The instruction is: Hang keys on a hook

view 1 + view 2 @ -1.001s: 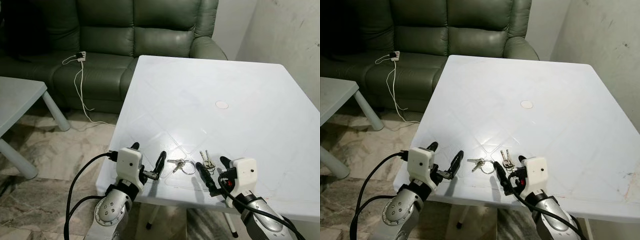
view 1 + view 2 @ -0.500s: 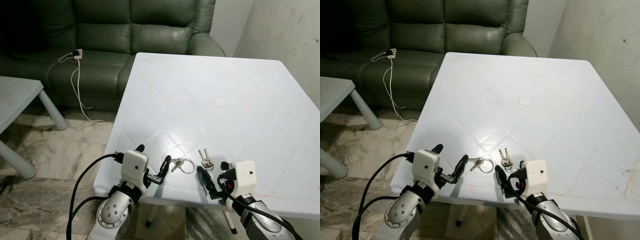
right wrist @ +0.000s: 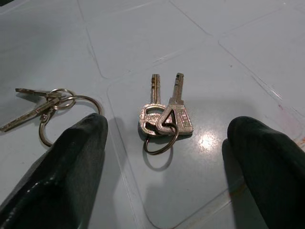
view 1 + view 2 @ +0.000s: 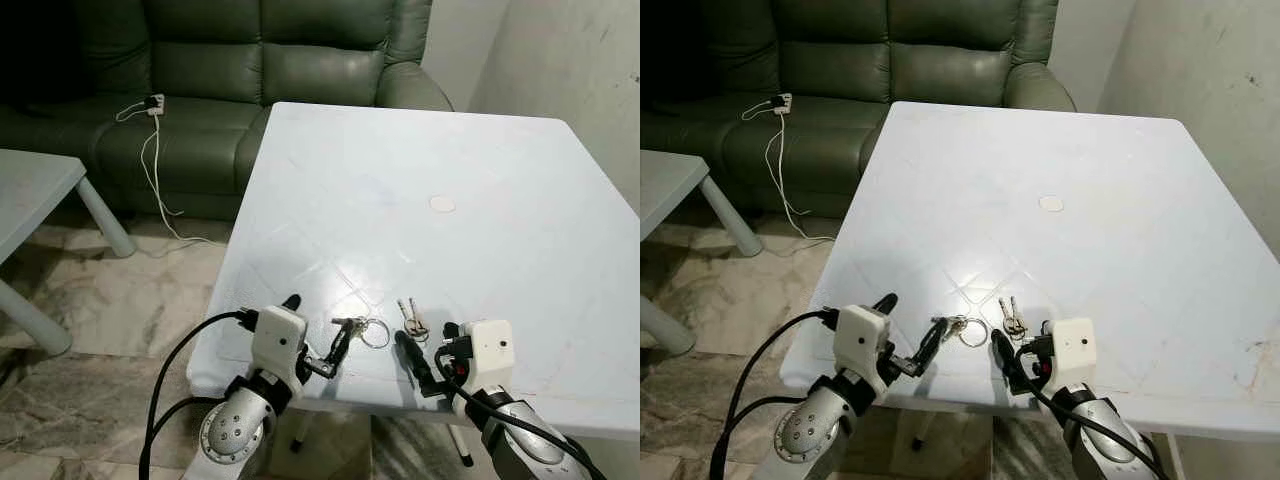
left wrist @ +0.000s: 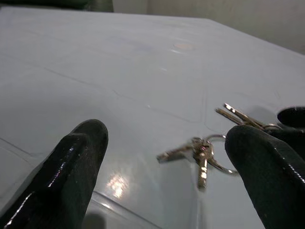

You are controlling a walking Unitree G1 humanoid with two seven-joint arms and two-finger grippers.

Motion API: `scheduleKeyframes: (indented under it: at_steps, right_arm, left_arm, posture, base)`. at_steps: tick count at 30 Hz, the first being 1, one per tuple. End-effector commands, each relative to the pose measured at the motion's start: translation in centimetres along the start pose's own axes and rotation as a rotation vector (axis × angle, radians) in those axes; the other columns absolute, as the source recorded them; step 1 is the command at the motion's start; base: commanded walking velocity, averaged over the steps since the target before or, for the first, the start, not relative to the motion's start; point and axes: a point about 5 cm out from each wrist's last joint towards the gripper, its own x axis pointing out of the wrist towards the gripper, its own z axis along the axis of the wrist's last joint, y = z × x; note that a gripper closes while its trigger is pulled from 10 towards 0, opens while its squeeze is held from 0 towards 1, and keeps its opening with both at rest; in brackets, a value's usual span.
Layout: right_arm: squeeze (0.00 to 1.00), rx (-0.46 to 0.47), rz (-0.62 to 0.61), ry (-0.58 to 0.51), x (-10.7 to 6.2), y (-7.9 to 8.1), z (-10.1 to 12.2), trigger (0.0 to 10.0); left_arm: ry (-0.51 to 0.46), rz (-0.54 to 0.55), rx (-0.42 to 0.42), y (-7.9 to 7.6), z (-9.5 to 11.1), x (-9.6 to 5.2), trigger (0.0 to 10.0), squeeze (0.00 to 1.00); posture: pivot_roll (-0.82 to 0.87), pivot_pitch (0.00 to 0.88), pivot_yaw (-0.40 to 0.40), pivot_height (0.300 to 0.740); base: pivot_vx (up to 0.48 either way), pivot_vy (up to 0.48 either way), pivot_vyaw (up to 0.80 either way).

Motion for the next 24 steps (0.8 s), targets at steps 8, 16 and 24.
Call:
scheduleKeyframes:
  at_steps: [8,16,24]
  right_arm:
    - [0.0,-0.013,-0.005,-0.007,-0.32,-0.12,0.39,5.2]
    - [0.0,0.002,0.008,-0.005,-0.39,0.09,0.5,0.0]
    - [0.0,0.0,0.021,-0.018,-0.12,0.54,0.88,0.0]
  left_arm:
    - [0.001,-0.033,0.006,-0.66,0.27,-0.09,10.0,0.0]
    - [0.002,-0.035,0.005,-0.79,0.26,-0.12,10.0,0.0]
    - [0.001,-0.031,0.002,-0.85,0.25,-0.13,10.0,0.0]
  posture:
    - [-0.02,0.062,-0.074,0.74]
    - [-0.02,0.06,-0.077,0.74]
    - [-0.02,0.058,-0.08,0.74]
  base:
    - [0.0,0.0,0.0]
    - [0.0,0.0,0.0]
    - [0.0,0.0,0.0]
